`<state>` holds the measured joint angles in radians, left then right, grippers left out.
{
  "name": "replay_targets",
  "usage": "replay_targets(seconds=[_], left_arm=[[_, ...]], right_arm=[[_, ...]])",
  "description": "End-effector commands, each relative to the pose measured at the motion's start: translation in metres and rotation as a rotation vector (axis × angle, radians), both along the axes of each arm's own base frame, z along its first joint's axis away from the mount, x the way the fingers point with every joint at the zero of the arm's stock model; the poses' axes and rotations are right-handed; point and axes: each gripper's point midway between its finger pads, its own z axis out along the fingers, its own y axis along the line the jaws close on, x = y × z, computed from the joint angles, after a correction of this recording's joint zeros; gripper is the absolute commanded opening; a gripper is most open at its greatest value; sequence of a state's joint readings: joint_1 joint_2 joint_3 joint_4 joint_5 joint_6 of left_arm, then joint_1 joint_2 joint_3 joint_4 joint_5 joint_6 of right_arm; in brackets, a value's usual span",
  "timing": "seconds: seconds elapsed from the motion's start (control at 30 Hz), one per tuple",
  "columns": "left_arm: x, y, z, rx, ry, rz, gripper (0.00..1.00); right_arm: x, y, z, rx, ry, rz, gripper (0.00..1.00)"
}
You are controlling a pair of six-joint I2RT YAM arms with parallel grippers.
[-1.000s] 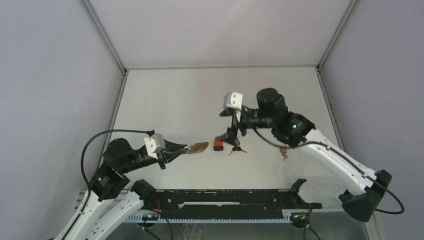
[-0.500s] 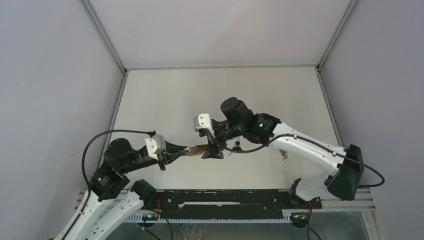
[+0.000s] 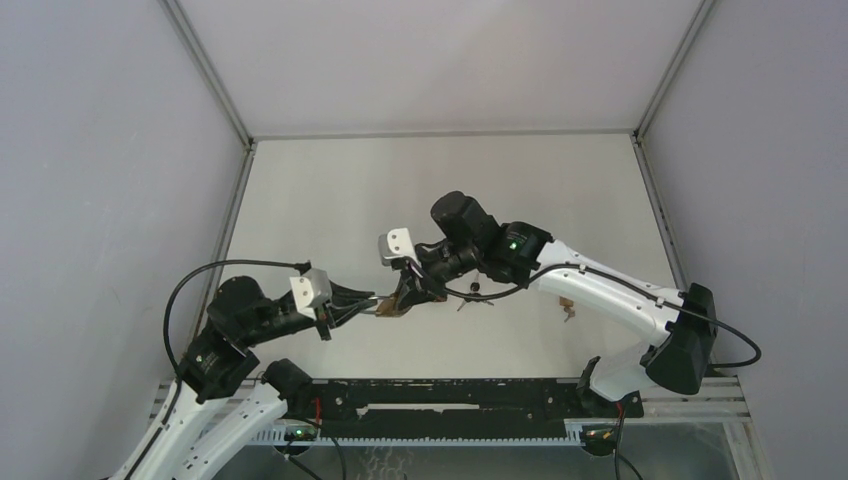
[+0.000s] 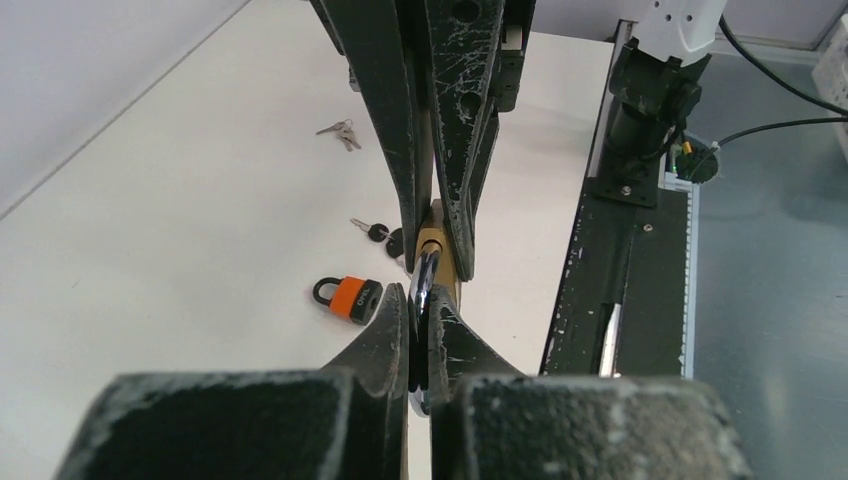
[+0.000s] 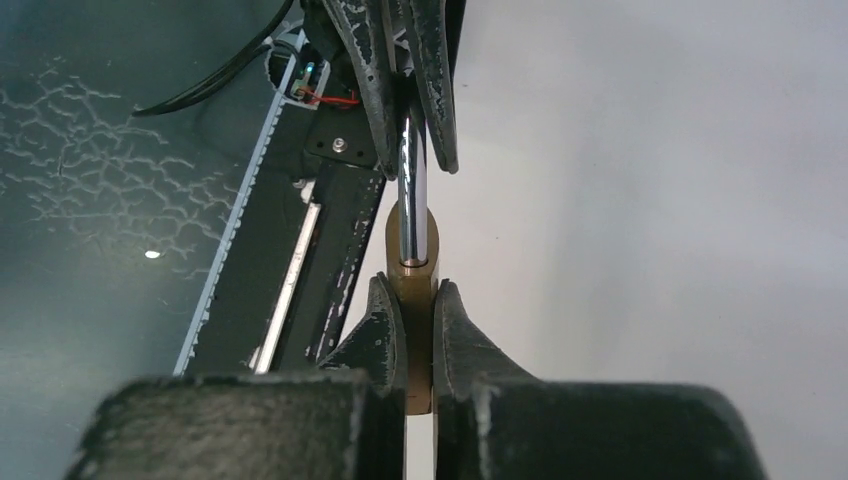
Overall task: Lock with the key
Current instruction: Place the lock at the center of the board.
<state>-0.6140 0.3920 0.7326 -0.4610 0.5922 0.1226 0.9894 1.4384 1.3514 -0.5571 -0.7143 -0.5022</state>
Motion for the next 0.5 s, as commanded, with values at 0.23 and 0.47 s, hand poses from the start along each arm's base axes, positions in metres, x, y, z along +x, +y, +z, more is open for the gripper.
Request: replay_targets(seconds=[0.23,0.47], left_arm=[[0.064,0.027,0.020,-0.313,0.156,0.443,1.00],[0.115,0.083,-0.045,-0.560,0.432,0.880,1.00]], right_arm=[[0.142,-0.072,0.018,0.193,0.496,-0.661,0.00],[0.228,-0.155,-0.084,0.124,0.945,-1.091,0.00]])
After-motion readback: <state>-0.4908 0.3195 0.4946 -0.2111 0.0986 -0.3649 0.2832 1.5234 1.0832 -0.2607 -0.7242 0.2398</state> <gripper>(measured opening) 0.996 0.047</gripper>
